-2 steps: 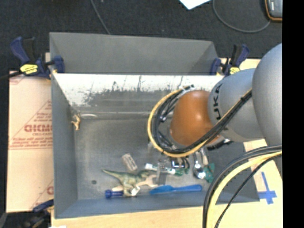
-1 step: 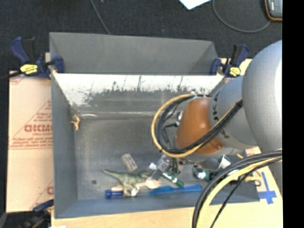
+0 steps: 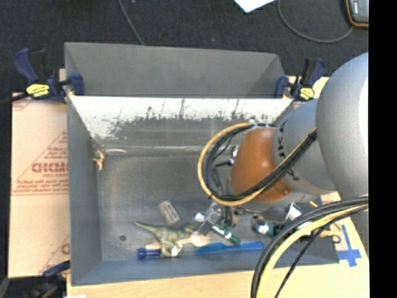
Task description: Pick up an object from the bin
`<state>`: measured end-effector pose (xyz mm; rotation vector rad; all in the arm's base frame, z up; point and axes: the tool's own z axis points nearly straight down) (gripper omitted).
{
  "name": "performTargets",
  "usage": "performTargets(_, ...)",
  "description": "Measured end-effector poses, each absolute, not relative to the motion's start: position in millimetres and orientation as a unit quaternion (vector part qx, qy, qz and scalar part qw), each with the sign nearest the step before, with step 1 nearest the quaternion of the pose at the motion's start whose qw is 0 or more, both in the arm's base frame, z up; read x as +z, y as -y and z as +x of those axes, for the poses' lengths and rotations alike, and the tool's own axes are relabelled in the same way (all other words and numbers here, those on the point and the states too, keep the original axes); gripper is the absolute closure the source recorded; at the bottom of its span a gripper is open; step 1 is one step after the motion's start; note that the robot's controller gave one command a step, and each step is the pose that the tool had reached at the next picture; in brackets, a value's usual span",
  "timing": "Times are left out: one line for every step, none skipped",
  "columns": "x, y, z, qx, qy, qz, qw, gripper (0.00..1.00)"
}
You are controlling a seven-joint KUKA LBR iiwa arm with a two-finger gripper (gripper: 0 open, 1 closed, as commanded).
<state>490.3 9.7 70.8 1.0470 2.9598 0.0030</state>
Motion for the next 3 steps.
performTargets(76.1,-9.4,490.1,0.001,-0.943,0.333,0.002,1.0)
performTargets(84.2,-9.0,490.2,0.001,-0.943,0.333,0.002,1.0)
performTargets(108.6,-8.5,489.9,0.001,-0.944,0.331,0.002,1.0)
